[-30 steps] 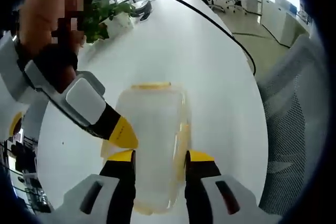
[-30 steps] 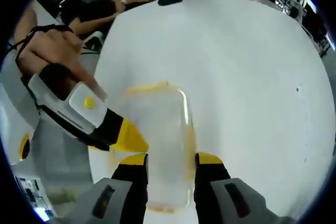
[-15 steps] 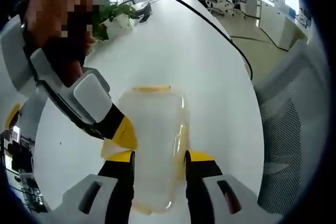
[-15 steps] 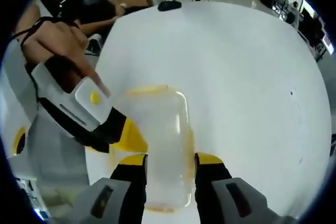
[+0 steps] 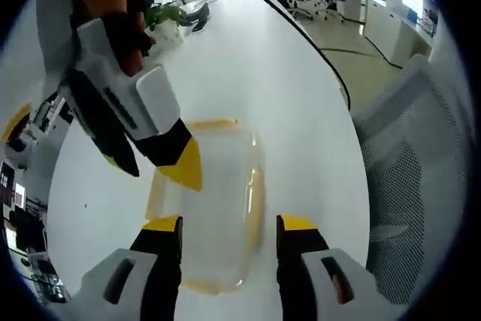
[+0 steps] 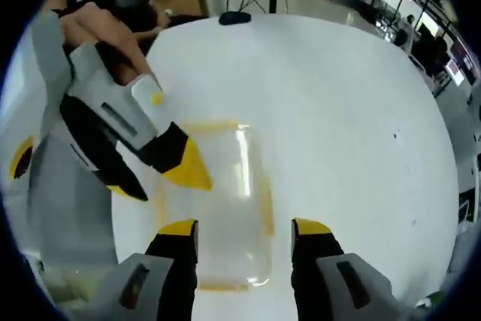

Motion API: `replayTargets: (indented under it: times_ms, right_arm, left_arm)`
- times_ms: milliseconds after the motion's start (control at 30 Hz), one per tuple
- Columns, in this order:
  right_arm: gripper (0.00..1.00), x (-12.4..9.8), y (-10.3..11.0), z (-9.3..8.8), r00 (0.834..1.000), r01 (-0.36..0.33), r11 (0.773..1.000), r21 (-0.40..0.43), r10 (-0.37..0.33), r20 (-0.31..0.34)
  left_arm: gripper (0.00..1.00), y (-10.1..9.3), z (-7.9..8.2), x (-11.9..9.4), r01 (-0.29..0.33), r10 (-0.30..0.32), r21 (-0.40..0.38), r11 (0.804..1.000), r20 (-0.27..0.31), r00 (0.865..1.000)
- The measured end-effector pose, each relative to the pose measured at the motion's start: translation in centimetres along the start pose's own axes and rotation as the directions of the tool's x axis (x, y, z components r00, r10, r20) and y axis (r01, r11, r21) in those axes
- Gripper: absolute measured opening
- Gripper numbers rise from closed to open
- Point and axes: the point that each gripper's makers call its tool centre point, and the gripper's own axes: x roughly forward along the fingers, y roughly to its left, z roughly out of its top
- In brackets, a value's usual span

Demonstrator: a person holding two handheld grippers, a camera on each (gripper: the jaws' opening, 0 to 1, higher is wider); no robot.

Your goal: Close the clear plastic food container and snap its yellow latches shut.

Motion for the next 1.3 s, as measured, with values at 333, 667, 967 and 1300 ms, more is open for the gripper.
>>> replayTargets:
  times_ms: [333, 667, 967, 1300]
  right_arm:
    - [0.56, -0.5, 1.1, -1.8, 1.000, 0.030, 1.000, 0.004, -0.030, -0.008]
    - [0.60, -0.4, 2.0, -2.8, 0.999, 0.051, 0.999, 0.008, -0.051, -0.012]
    - [0.67, 0.0, 2.3, -4.0, 0.996, 0.085, 0.996, -0.016, -0.085, -0.034]
    - [0.72, 1.1, 2.4, -4.1, 0.995, 0.095, 0.995, -0.035, -0.096, -0.039]
  left_arm:
    - [0.62, 0.7, -0.8, -0.3, 0.002, -0.002, 0.022, 1.000, -0.019, 1.000]
    - [0.67, 1.4, -1.9, -0.3, 0.015, -0.015, 0.010, 1.000, -0.038, 0.999]
    - [0.74, 2.2, -2.3, 0.4, 0.028, -0.028, -0.011, 1.000, -0.044, 0.999]
    - [0.77, 2.9, -3.3, 1.5, 0.033, -0.032, 0.007, 0.999, -0.073, 0.997]
